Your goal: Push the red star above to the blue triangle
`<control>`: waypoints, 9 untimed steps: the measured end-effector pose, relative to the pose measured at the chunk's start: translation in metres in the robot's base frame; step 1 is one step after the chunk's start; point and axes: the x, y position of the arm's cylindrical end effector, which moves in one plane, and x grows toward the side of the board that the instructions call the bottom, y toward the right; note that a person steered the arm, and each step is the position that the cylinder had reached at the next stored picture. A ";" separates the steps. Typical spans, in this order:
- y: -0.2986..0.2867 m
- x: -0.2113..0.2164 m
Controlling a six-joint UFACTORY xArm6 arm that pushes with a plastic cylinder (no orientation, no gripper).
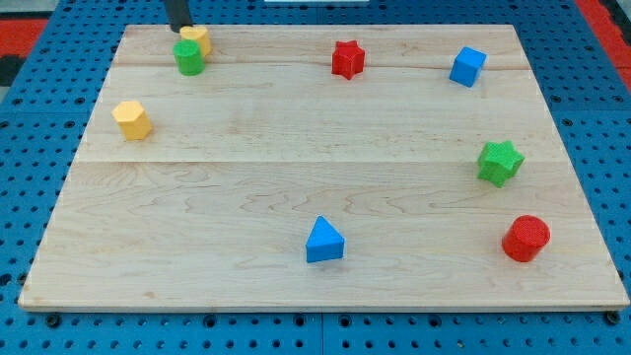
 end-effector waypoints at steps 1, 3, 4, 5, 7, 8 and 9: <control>0.063 0.034; 0.132 0.111; 0.209 0.137; 0.279 0.134; 0.307 0.037; 0.298 0.030; 0.256 0.057</control>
